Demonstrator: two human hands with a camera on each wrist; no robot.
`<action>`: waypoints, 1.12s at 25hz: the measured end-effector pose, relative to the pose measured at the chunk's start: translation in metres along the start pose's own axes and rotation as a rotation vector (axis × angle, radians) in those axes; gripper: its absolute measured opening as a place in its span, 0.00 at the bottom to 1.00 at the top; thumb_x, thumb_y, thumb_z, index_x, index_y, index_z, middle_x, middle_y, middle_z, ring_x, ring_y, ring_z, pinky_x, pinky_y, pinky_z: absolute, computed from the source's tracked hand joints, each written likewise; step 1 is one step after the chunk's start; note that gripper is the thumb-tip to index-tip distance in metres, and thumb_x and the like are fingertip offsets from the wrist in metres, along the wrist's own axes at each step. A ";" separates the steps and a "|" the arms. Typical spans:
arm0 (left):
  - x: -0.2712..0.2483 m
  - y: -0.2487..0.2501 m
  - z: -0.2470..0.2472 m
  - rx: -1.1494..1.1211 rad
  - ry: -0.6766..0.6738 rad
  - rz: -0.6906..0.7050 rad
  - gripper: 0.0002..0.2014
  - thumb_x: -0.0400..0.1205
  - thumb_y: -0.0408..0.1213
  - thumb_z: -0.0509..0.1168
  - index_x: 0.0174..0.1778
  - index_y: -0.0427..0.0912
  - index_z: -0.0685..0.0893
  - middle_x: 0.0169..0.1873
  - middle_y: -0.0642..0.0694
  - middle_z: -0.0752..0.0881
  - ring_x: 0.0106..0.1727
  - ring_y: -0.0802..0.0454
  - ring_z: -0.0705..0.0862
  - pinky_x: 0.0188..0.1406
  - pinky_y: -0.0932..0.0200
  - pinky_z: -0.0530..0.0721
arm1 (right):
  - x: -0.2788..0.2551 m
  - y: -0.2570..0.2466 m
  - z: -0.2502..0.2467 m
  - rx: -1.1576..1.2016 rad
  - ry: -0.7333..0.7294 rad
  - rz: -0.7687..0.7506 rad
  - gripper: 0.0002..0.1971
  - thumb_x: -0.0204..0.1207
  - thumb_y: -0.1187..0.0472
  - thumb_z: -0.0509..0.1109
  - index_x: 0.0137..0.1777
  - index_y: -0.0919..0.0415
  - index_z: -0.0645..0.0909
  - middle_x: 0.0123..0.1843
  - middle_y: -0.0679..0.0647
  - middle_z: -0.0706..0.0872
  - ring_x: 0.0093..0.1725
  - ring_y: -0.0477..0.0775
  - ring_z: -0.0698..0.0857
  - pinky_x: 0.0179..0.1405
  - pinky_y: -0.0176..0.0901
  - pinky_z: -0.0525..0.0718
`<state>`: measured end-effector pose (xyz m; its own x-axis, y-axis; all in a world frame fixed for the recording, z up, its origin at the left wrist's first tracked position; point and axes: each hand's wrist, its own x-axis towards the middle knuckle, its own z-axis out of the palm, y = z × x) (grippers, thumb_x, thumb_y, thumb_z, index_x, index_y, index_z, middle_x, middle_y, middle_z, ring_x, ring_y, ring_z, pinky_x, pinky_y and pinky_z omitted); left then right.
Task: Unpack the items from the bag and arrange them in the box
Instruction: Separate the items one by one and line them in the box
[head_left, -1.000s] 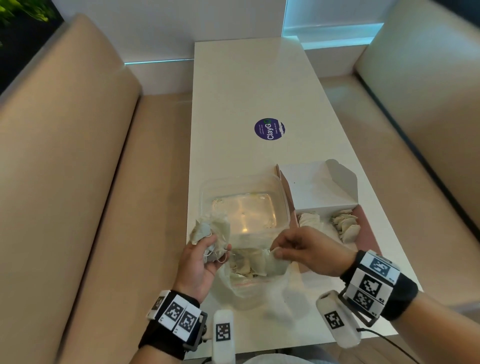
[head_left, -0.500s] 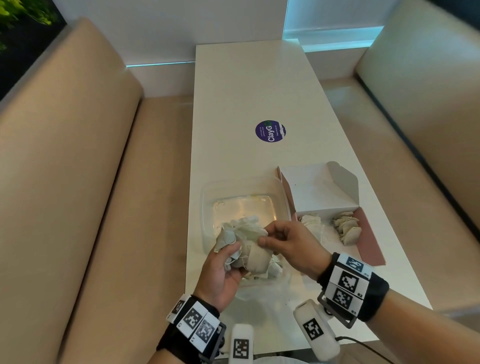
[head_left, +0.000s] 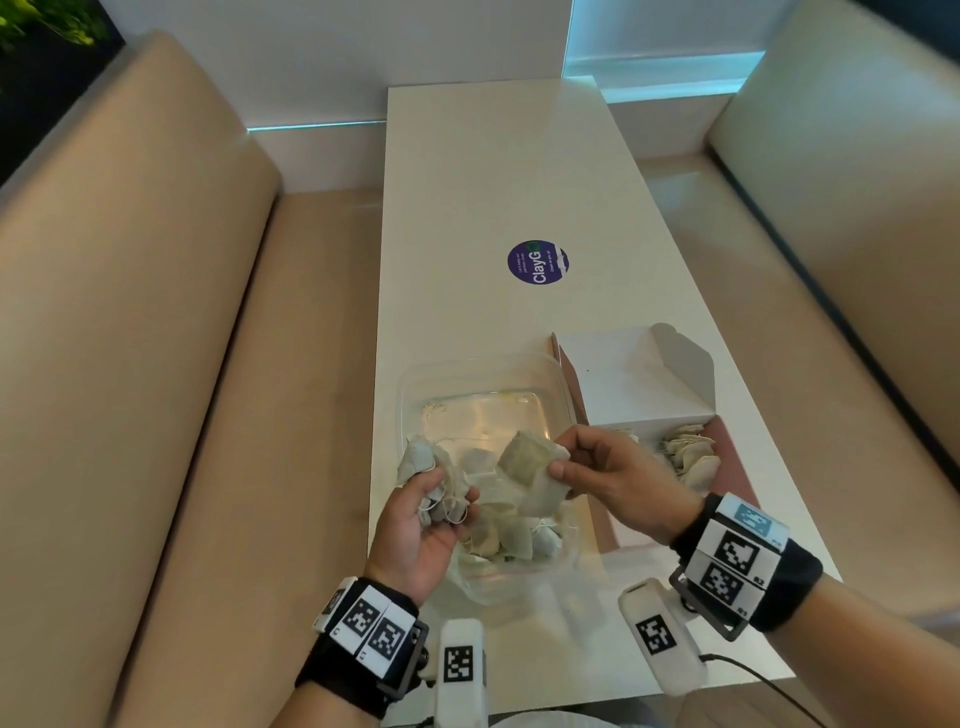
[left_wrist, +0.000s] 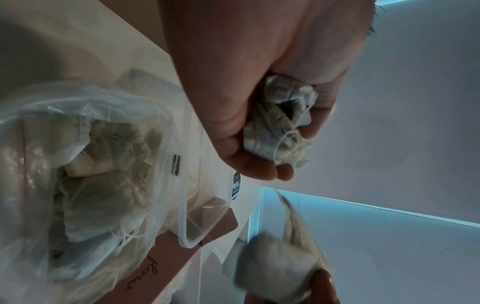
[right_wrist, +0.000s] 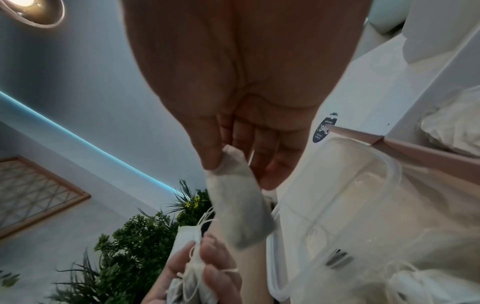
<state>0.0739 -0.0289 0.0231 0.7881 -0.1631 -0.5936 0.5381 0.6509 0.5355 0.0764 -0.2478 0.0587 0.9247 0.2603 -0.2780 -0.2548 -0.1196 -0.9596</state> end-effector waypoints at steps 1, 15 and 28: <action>0.001 0.000 -0.002 0.043 0.021 0.004 0.02 0.78 0.31 0.63 0.42 0.39 0.80 0.29 0.43 0.83 0.29 0.49 0.86 0.27 0.58 0.86 | 0.001 0.003 -0.004 -0.001 0.001 0.012 0.01 0.77 0.70 0.67 0.46 0.68 0.79 0.38 0.50 0.87 0.39 0.45 0.85 0.42 0.38 0.83; -0.001 -0.007 0.007 0.149 -0.058 -0.093 0.23 0.74 0.42 0.68 0.63 0.35 0.81 0.52 0.32 0.84 0.50 0.40 0.84 0.46 0.45 0.83 | 0.003 -0.021 0.019 -0.194 -0.392 0.026 0.02 0.79 0.61 0.67 0.46 0.53 0.81 0.44 0.52 0.85 0.44 0.48 0.82 0.47 0.43 0.81; -0.008 -0.013 0.020 -0.236 -0.260 -0.109 0.27 0.72 0.39 0.70 0.67 0.30 0.80 0.61 0.30 0.85 0.60 0.37 0.86 0.53 0.42 0.87 | 0.009 0.003 0.035 0.195 0.110 0.141 0.10 0.74 0.68 0.71 0.55 0.63 0.79 0.33 0.54 0.80 0.34 0.50 0.81 0.36 0.44 0.83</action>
<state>0.0662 -0.0512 0.0331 0.7957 -0.4047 -0.4507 0.5635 0.7674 0.3059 0.0741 -0.2123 0.0515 0.8988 0.1470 -0.4130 -0.4229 0.0424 -0.9052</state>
